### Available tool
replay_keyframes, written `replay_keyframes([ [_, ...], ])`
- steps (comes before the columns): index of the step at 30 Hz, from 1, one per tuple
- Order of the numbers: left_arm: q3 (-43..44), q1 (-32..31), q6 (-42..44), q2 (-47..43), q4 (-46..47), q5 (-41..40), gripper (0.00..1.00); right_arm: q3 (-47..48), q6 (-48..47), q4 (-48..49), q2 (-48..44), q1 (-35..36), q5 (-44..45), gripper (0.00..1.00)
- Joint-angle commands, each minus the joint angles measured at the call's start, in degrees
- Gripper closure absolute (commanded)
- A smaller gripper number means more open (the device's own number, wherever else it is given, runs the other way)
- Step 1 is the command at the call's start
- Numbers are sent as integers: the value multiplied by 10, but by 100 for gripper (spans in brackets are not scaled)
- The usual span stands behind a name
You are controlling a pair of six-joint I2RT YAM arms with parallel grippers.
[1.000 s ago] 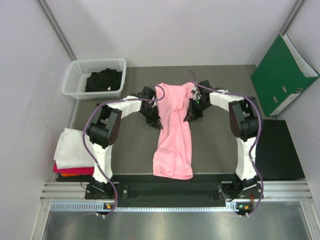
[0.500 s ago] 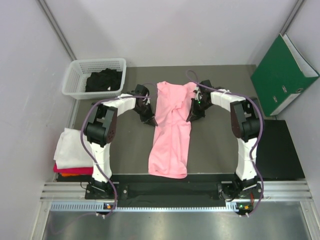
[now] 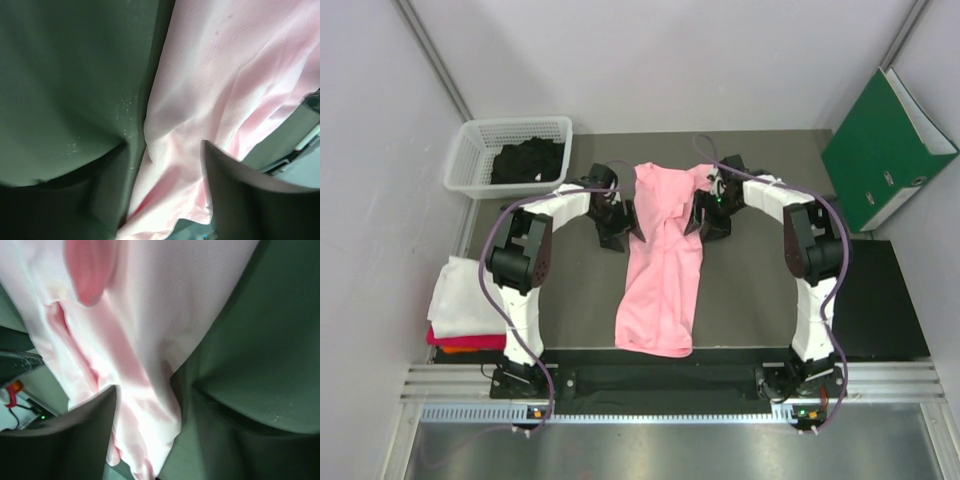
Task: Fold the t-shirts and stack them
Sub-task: Grab the bottom of the folded rectangular tshirt with both arms
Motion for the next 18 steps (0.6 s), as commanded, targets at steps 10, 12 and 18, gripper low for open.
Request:
replay_keyframes([
  [10, 169, 21, 47, 130, -19, -93, 8, 22, 29, 68, 37, -62, 96, 19],
  [12, 218, 27, 43, 167, -19, -82, 12, 36, 50, 103, 54, -66, 83, 25],
  [18, 327, 48, 26, 242, -15, -40, 28, 99, 91, 167, 132, -69, 43, 48],
])
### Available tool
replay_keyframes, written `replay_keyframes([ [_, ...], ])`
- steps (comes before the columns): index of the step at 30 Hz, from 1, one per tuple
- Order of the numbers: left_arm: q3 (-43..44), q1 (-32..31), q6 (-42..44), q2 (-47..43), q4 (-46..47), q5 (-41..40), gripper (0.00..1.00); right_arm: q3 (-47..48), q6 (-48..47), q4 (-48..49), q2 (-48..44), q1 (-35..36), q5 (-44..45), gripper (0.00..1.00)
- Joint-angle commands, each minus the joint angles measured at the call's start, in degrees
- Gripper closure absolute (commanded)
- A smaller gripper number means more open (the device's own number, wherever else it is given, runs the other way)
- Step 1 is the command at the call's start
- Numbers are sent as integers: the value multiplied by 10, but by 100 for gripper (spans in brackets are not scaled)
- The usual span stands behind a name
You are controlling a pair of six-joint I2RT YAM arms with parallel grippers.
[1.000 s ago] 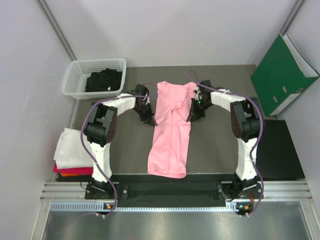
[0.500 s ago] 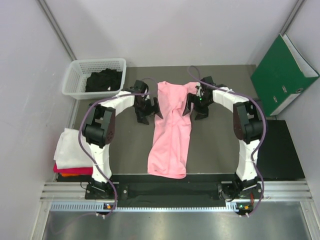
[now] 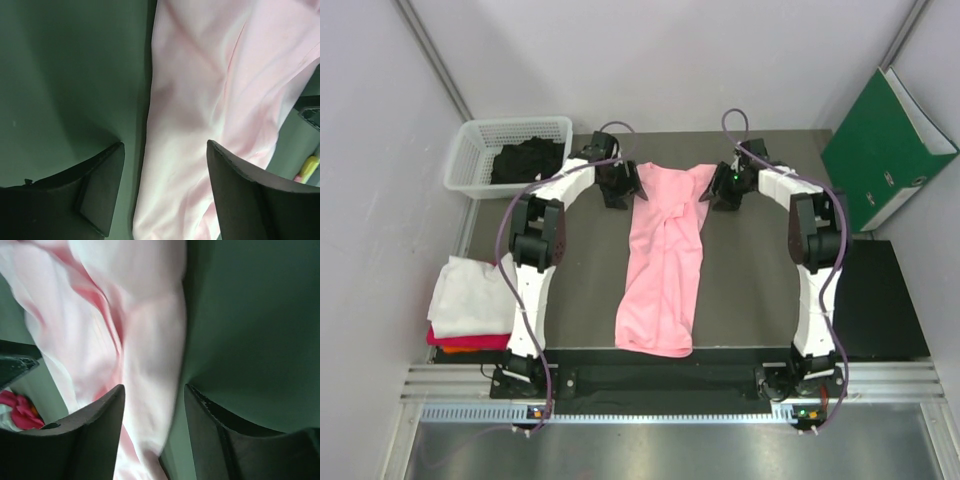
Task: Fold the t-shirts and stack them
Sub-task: Grab the bottom of the folded rectangular tshirt with both arms
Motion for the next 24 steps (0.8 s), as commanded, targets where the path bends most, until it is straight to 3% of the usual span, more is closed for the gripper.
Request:
replay_keyframes([
  [1, 43, 19, -1, 81, 1, 4, 29, 38, 24, 48, 87, 2, 16, 49],
  [4, 67, 25, -11, 104, 18, 25, 37, 73, 28, 53, 115, 6, 14, 54],
  [5, 73, 26, -14, 114, 25, 35, 48, 79, 29, 60, 122, 7, 10, 67],
  [8, 85, 28, -36, 131, 55, 58, 74, 115, 26, 67, 143, 13, 6, 89],
  [9, 90, 29, -42, 136, 61, 70, 89, 124, 22, 64, 152, 14, 8, 91],
  [11, 105, 31, -61, 150, 74, 82, 100, 153, 18, 54, 160, 16, 13, 93],
  [18, 115, 47, -100, 153, 119, 99, 100, 305, 9, -2, 227, 12, 29, 91],
  [20, 119, 55, -103, 151, 118, 106, 99, 353, 11, -21, 243, 10, 30, 84],
  [22, 115, 59, -99, 141, 113, 107, 78, 359, 11, -21, 243, 5, 33, 74],
  [23, 102, 63, -95, 123, 111, 103, 51, 346, 4, -20, 236, 5, 38, 61],
  [24, 91, 65, -91, 108, 107, 97, 40, 329, 0, -16, 209, 5, 49, 56],
])
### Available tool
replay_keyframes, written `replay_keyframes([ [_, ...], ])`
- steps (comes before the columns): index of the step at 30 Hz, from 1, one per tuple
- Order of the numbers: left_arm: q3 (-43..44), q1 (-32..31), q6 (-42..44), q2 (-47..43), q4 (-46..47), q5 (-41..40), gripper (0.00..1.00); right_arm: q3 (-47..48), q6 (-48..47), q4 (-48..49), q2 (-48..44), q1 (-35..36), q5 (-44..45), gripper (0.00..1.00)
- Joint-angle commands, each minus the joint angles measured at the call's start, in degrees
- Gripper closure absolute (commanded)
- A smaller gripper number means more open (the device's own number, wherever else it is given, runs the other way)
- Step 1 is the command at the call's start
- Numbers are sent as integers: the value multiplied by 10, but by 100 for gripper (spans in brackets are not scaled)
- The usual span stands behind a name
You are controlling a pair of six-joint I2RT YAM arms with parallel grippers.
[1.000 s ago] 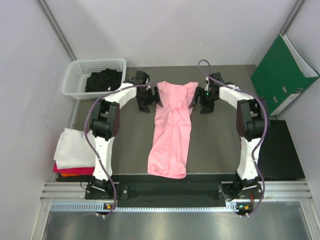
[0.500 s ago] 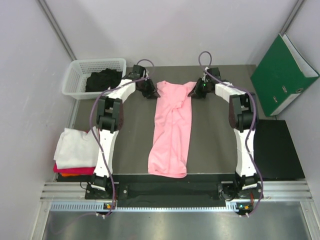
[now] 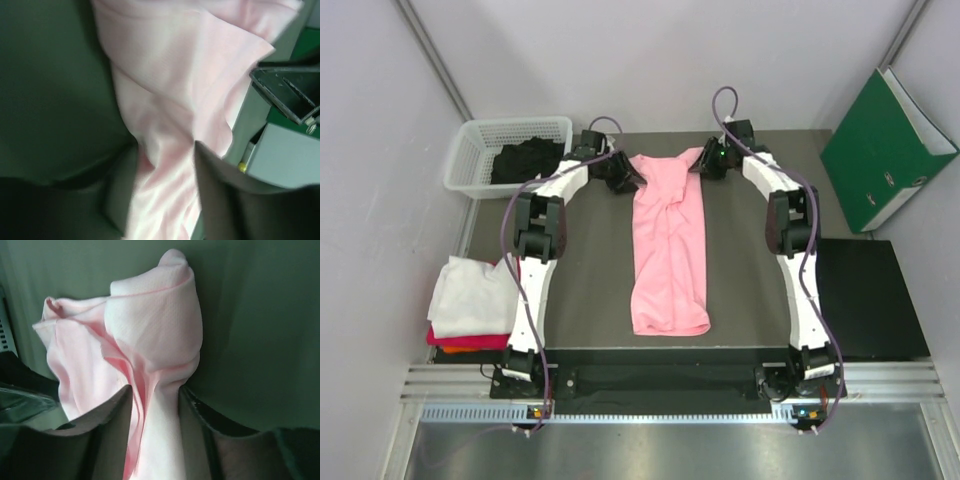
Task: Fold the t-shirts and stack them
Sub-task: Grab the bottom of the folded rectangular tshirt with both arms
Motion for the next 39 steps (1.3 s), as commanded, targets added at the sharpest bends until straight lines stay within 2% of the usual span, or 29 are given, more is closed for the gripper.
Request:
replay_keyframes([
  [1, -34, 17, 32, -34, -18, -59, 30, -30, -34, -21, -33, -3, 65, 50],
  [2, -62, 17, 38, -69, -21, -77, 4, -87, -43, -13, -58, -3, 73, 40],
  [4, -96, 18, 50, -105, -31, -91, 1, -153, -55, 6, -137, -3, 97, 29],
  [5, -137, 18, 53, -143, -34, -96, 1, -225, -65, 14, -166, -4, 104, 14],
  [7, -188, 17, 51, -185, -34, -105, 1, -297, -70, 26, -253, -3, 118, 0],
  [8, -244, 17, 52, -224, -32, -104, 1, -368, -69, 28, -282, -3, 124, 0],
  [9, -273, 16, 52, -245, -30, -99, 1, -403, -67, 31, -337, -2, 122, 0],
  [11, -358, 15, 51, -302, -23, -87, 1, -496, -67, 37, -386, -2, 111, 0],
  [13, -418, 14, 55, -339, -19, -75, 2, -553, -62, 28, -448, -2, 78, 0],
  [15, -513, 11, 52, -392, -6, -70, 3, -632, -50, 22, -501, 0, 42, 1],
  [17, -608, 4, 43, -441, 8, -60, 7, -712, -28, 26, -532, 4, 19, 8],
  [19, -690, -4, 36, -470, 24, -61, 9, -764, -11, 35, -570, 7, -19, 11],
  [20, -713, -12, 32, -497, 24, -64, 9, -808, -2, 42, -583, 12, -30, 15],
  [25, -849, -48, -13, -579, 63, -69, 11, -909, 31, 79, -665, 46, -57, 22],
  [28, -890, -85, -46, -602, 87, -70, 16, -941, 52, 87, -678, 67, -66, 30],
  [29, -897, -108, -53, -605, 89, -72, 19, -949, 61, 86, -677, 72, -68, 37],
  [33, -913, -171, -98, -601, 97, -84, 31, -957, 78, 75, -665, 114, -70, 41],
  [37, -914, -239, -130, -580, 96, -105, 34, -962, 101, 76, -658, 148, -71, 46],
  [39, -914, -254, -144, -572, 96, -114, 36, -964, 108, 76, -656, 167, -71, 46],
])
